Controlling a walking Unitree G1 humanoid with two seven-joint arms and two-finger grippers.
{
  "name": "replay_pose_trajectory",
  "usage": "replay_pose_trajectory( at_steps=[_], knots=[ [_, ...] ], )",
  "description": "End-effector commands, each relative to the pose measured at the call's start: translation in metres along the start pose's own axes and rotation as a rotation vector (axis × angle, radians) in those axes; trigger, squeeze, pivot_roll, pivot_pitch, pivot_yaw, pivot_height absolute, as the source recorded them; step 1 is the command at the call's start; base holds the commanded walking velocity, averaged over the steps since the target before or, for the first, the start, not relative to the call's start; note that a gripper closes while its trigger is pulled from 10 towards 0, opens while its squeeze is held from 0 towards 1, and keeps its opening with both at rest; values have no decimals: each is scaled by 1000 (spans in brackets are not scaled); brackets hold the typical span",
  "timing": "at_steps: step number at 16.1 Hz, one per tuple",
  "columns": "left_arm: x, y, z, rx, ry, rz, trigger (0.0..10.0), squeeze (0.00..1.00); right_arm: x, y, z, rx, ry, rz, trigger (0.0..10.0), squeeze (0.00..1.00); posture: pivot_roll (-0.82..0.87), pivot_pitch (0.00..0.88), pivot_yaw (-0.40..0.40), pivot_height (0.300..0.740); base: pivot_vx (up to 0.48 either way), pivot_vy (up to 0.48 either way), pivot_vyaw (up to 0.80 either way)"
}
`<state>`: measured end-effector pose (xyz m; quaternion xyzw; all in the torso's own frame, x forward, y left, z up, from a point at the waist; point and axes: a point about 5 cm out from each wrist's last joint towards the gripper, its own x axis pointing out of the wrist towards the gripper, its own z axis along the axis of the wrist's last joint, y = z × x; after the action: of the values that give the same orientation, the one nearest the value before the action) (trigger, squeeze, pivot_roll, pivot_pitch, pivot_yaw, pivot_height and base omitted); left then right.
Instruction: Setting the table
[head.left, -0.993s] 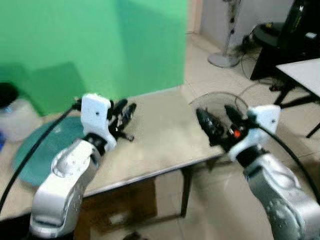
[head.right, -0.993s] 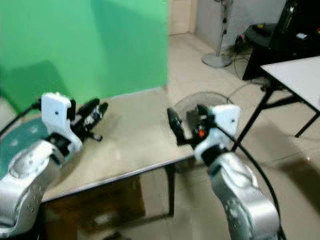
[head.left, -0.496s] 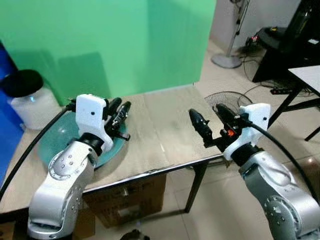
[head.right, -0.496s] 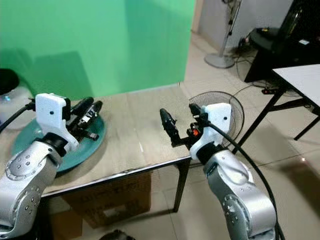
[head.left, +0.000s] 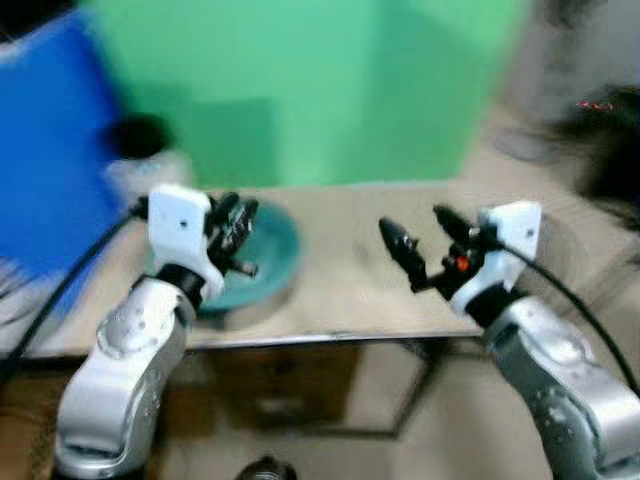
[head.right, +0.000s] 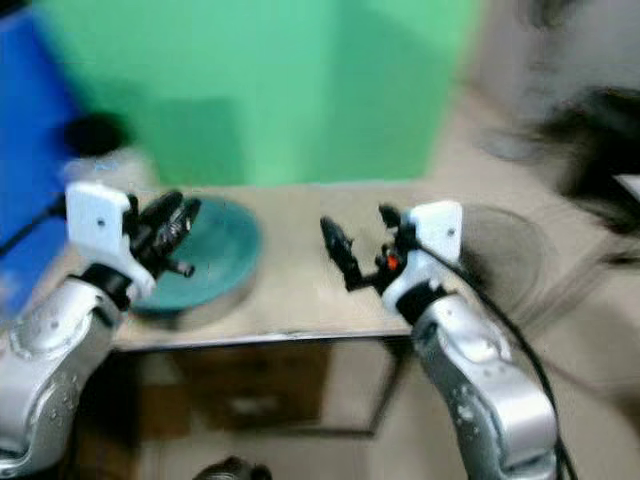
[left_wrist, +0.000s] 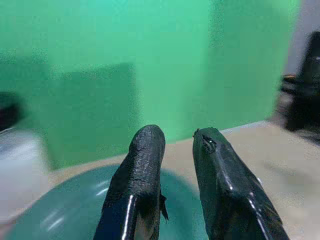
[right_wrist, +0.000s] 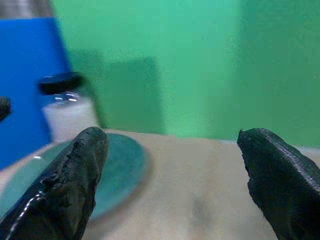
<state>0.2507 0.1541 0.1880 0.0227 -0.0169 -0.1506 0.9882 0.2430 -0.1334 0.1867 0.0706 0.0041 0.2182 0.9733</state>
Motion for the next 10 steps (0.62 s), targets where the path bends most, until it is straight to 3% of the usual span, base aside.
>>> replay_pose_trajectory(
  at_steps=[1,9,10],
  knots=[
    [3,0,5,18,-14,-4,10000,0,1,1,-2,8,12,-3,10000,0,100,0,28,740,368,0,0],
    [0,1,0,28,16,-14,10000,0,1,1,-4,-12,31,3,10000,0,106,0,24,740,369,0,0],
    [-1,1,-1,20,18,-18,10000,0,2,0,-5,6,31,-6,10000,0,108,0,25,740,0,0,0]
  ],
)
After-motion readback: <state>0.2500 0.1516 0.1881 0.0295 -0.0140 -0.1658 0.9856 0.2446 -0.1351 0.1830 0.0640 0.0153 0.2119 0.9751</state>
